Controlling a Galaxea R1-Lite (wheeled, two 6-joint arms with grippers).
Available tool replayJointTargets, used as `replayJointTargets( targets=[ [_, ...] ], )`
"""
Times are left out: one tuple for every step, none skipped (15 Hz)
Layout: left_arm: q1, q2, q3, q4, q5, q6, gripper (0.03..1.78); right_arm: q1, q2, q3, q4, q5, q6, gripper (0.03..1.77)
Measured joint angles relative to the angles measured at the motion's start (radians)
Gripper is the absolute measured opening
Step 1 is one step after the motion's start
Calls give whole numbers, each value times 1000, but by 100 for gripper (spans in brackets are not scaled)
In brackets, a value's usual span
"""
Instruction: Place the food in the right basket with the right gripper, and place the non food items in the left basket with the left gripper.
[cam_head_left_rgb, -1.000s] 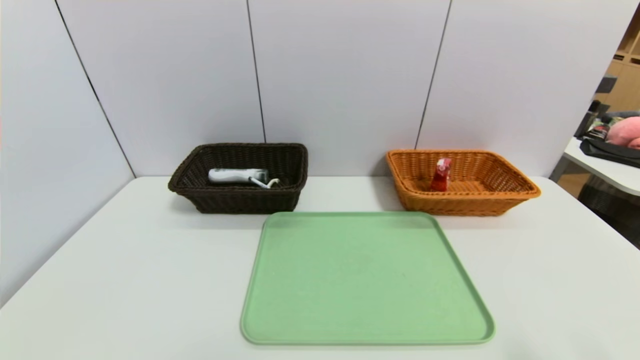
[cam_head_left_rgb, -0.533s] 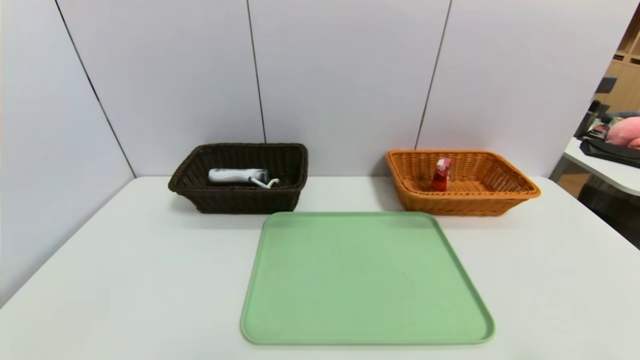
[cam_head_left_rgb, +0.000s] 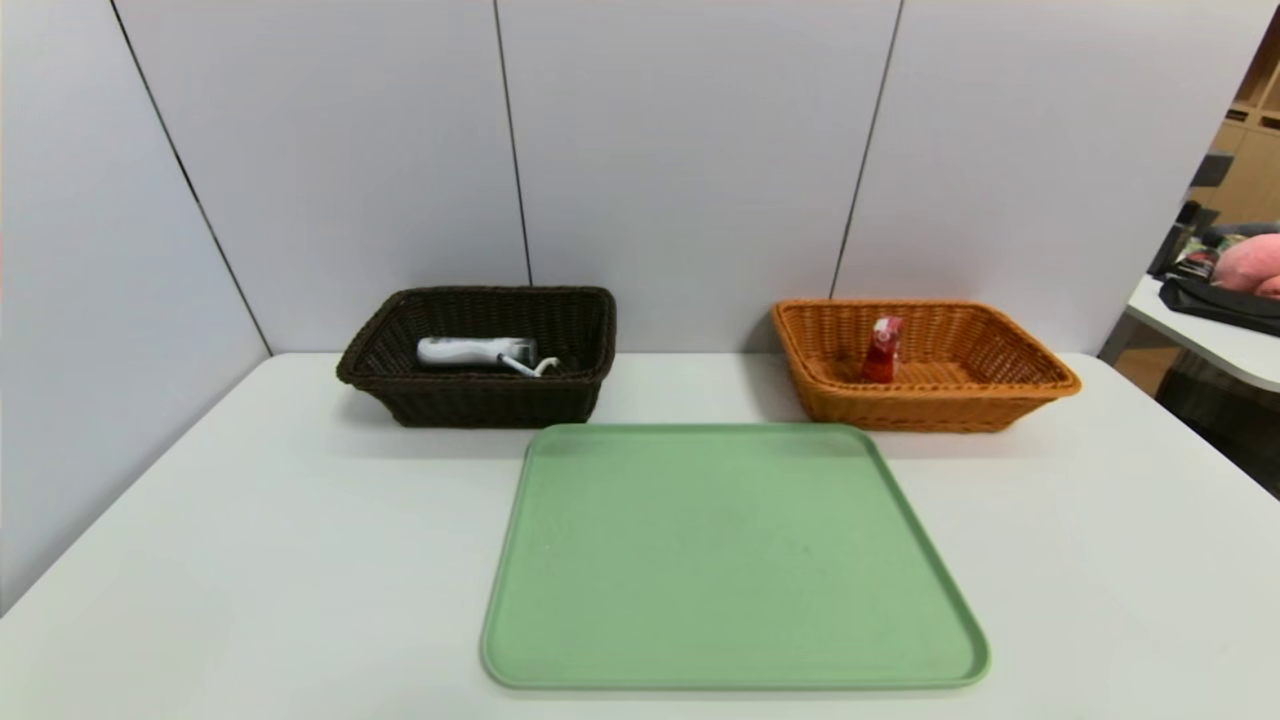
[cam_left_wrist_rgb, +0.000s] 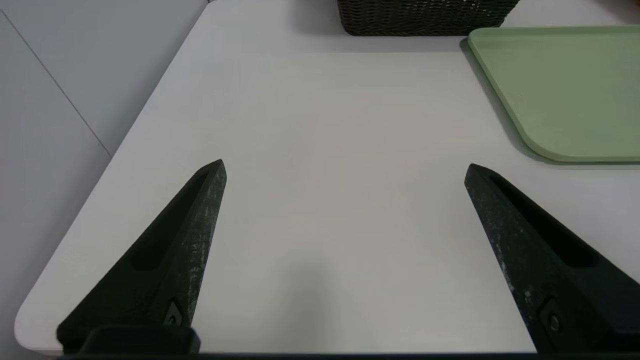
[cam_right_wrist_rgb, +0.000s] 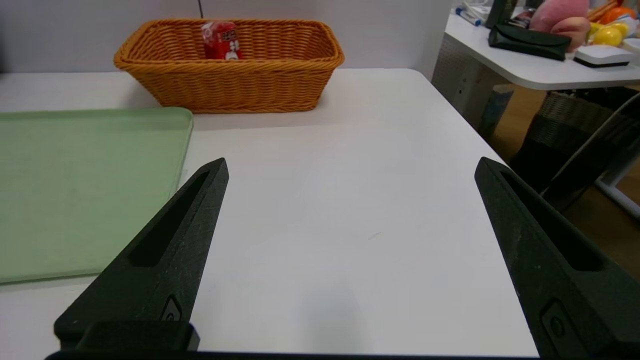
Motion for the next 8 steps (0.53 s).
replayJointTargets(
  targets=[
    [0,-5,7,-4,1,-4,169,2,-12,6,4,12,0,170],
    [-1,-7,14,-3,3,-4,169,4,-28,13,11,20,-1,170],
    [-1,-9,26,-5,4,-1,169,6,-49,21,29,37,-5,170],
    [-1,-9,39,-16,4,5,169,7,-73,27,65,54,-10,170],
    [-1,-9,54,-33,3,9,169,8,-99,29,104,63,-17,170],
    [-1,-9,73,-53,3,12,169,9,-126,29,141,67,-23,170],
    [-1,-10,92,-75,1,17,169,10,-150,29,178,74,-24,170],
    [-1,-10,113,-96,0,23,169,10,-165,31,188,83,-24,170]
  ],
)
